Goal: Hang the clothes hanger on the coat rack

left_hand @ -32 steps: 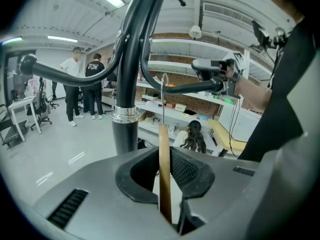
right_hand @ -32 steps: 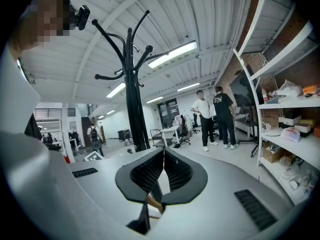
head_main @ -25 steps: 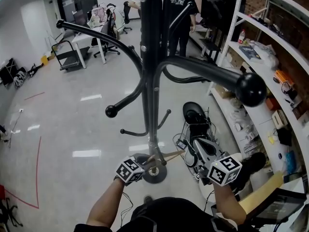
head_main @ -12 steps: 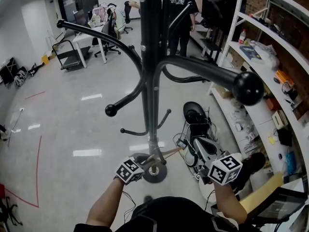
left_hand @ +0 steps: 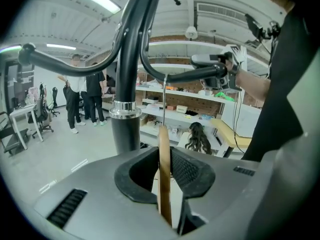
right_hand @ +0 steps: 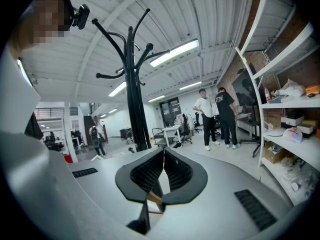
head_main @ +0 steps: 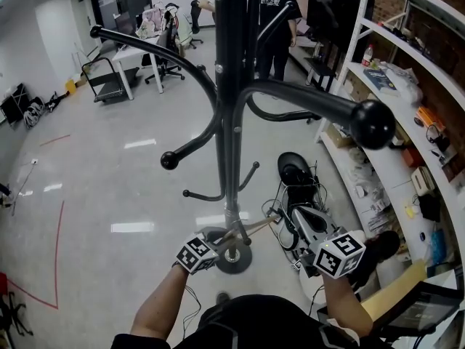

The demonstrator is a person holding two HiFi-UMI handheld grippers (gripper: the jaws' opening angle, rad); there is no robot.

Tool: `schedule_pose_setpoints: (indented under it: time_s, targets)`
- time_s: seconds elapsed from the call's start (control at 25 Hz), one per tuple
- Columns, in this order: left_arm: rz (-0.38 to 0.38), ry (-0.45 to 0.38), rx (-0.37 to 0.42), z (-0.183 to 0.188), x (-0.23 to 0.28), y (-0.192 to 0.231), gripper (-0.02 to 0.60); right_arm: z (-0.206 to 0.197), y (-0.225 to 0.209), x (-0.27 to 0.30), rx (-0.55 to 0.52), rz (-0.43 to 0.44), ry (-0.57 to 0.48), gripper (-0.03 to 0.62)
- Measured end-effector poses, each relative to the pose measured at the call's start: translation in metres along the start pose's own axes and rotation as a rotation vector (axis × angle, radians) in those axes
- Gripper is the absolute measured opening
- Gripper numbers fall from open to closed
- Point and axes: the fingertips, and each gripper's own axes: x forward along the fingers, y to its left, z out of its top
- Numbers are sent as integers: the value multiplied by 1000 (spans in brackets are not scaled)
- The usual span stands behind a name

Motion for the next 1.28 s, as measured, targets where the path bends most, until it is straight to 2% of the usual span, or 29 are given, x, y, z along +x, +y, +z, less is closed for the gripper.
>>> schedule_pose_setpoints:
  time_s: [0.8, 0.92, 1.0, 1.12, 1.28]
  targets:
    - [41, -42, -17, 7, 2, 9, 58, 3, -3, -11, -3, -7, -10, 6]
    - [54, -66, -23, 11, -8, 12, 120, 5, -4, -11, -5, 1, -17, 6]
    - [79, -72, -19, 12, -18, 15, 150, 6, -5, -12, -4, 7, -21, 6]
    - [153, -114, -30, 18, -43, 21, 164, 7, -4, -11, 3, 17, -26, 6]
    - [227, -210, -108, 29, -80, 20, 164, 10, -4, -13, 7, 35, -43, 6]
